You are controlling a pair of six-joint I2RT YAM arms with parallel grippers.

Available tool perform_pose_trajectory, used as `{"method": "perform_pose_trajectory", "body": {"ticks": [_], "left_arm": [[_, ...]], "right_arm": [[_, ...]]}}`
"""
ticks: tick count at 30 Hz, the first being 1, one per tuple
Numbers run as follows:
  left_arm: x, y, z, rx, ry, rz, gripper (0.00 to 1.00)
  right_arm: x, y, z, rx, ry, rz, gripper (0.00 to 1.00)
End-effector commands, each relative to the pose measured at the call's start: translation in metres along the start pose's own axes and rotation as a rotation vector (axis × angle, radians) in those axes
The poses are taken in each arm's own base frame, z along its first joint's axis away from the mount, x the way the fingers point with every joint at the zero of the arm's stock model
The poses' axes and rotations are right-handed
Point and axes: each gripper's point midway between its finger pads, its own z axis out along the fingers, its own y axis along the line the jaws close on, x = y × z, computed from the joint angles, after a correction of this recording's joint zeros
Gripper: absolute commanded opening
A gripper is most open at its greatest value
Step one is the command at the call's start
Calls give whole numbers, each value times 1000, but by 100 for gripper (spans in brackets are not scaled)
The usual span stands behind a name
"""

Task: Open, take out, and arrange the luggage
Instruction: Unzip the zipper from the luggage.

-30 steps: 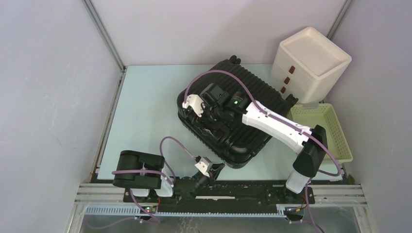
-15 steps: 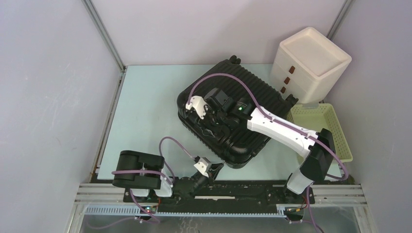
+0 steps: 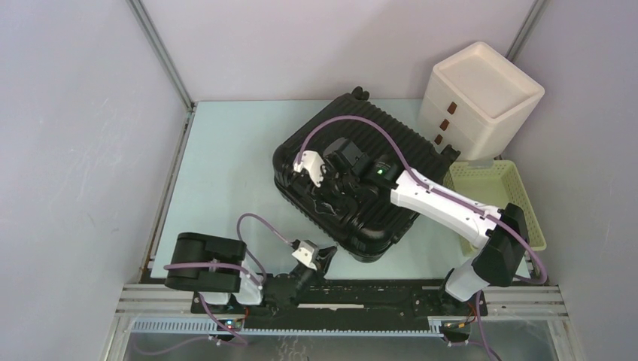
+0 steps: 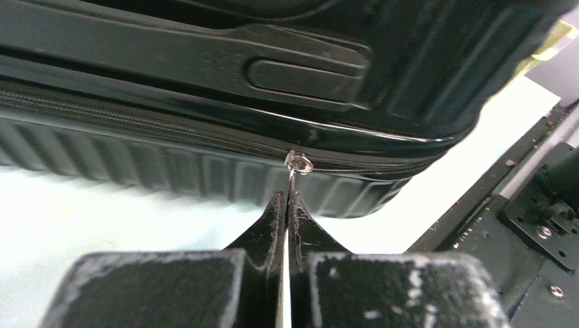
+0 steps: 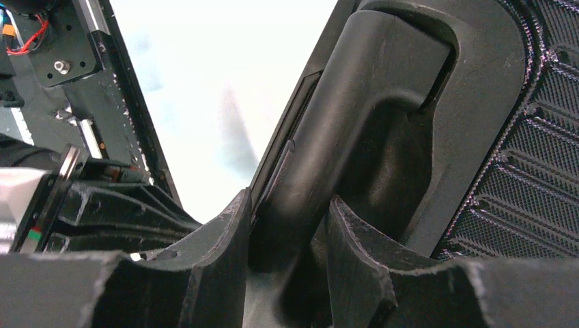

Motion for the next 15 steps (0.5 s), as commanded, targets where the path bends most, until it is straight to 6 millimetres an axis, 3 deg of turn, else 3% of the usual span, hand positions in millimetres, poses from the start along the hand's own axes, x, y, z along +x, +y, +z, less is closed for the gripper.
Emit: {"method": "perform_pose_trajectory", "body": {"ticks": [1,15], "left_arm": [[3,76,-14,-288,3,104,0],[8,129,-38,-342,17,-17,0]], "right_arm": [[40,28,-31,-131,118,-71,9],[62,22,-58,-158,109,-105,7]]}}
